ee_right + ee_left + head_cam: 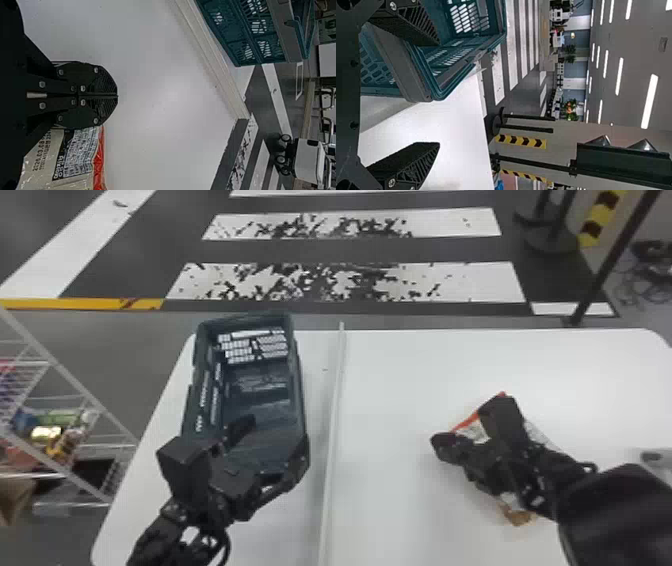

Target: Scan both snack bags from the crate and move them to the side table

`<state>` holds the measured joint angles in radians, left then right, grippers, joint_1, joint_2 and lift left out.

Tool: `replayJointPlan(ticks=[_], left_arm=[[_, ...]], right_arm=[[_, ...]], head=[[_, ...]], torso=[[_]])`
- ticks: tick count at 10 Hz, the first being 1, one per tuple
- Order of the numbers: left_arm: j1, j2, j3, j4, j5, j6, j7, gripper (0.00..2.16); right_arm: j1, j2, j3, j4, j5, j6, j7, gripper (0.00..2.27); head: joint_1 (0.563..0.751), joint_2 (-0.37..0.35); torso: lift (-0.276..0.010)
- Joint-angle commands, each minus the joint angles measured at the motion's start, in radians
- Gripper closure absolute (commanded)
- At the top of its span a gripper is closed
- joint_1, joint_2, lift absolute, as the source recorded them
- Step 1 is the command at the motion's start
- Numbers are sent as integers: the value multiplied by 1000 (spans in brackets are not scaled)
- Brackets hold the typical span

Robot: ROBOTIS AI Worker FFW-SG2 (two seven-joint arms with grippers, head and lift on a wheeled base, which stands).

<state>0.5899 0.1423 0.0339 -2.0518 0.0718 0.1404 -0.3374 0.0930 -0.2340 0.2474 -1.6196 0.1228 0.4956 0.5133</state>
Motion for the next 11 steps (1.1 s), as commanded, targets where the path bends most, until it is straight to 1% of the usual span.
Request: replayJointPlan(ticks=[1,4,8,10,11], left_arm=[[1,-3,0,-1,-3,0,0,103],[7,-4,0,-7,-7,0,-2,103],[11,-6,0,-15,-7,0,-5,103],[15,-6,0,-19,-7,0,-5,103],[18,-6,0,-19,-7,0,-5,103]], right_arm=[[-15,-1,-13,18,4,-5,-18,2250],[-32,-1,-43,44,4,-5,-68,2250],[-47,-1,-57,83,4,-5,-133,2250],[-49,-1,-71,87,4,-5,-137,2250],[-32,-1,-86,63,-11,1,-136,2250]], head=[[695,92],[695,56],[695,14],[695,-1],[695,-4]], torso=[[-75],[-75],[-75],[-75],[-75]])
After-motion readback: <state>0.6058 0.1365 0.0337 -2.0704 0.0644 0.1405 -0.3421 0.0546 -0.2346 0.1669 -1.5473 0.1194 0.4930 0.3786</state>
